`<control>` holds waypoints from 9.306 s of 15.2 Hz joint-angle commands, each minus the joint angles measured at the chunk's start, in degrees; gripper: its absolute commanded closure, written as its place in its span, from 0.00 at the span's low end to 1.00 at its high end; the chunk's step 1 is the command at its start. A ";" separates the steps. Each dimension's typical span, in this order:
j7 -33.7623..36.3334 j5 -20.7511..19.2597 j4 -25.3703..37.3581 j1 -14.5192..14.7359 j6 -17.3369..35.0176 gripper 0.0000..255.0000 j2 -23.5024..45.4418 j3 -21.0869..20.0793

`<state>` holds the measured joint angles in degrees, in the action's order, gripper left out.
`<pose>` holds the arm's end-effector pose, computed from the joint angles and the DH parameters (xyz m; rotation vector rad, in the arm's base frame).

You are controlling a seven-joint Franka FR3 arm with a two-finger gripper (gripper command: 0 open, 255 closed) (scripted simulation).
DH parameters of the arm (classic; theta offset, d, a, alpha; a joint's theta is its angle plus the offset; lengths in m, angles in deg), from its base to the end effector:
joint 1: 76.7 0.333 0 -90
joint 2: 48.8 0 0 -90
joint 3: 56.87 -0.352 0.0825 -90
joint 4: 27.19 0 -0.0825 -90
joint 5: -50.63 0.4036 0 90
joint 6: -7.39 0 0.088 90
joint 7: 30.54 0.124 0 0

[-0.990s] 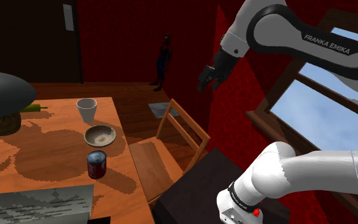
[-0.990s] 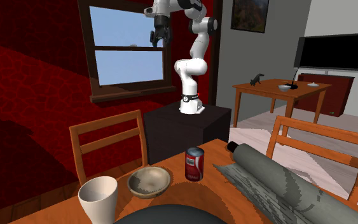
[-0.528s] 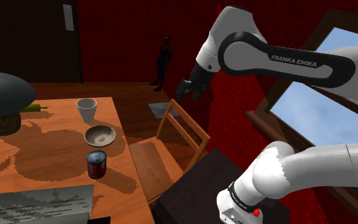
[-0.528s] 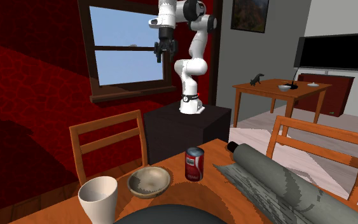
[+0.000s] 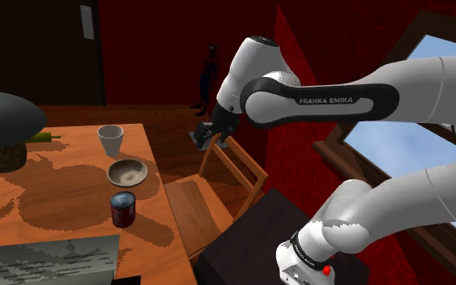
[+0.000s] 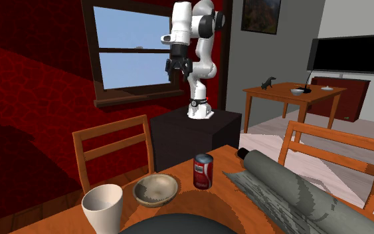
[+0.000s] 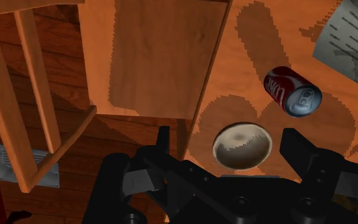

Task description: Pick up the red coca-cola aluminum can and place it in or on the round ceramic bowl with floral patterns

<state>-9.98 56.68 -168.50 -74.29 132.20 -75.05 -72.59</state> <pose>0.4046 0.1439 0.4739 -3.1036 0.1765 -0.2474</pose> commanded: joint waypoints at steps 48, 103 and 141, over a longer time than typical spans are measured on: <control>45.21 -43.53 39.19 15.44 24.21 1.00 68.66 -0.14; 111.44 -77.41 36.30 49.72 -3.98 0.00 66.44 12.17; 104.50 -74.51 33.24 48.00 -5.52 1.00 57.27 11.53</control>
<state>94.99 -18.15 -135.28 -26.32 126.99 -17.29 -60.93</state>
